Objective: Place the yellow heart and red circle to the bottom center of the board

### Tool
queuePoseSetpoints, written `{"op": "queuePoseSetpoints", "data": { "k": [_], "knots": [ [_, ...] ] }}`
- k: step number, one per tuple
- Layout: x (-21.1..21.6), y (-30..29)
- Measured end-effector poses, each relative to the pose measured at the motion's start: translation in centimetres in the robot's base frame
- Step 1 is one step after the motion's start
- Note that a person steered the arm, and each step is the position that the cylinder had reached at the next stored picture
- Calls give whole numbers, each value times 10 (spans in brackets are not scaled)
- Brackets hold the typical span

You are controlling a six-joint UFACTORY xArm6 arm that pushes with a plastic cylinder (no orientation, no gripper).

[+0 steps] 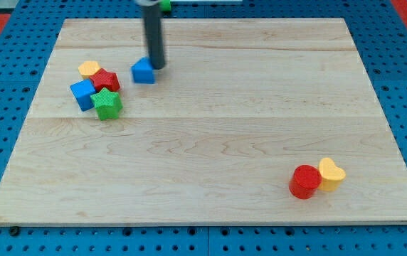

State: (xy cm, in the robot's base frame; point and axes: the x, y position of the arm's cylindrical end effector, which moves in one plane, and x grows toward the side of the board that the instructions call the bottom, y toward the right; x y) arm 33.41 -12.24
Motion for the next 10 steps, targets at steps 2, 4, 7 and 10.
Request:
{"op": "queuePoseSetpoints", "data": {
  "k": [2,4,7,10],
  "knots": [
    [34,15],
    [87,190],
    [202,350],
    [232,265]
  ]
}}
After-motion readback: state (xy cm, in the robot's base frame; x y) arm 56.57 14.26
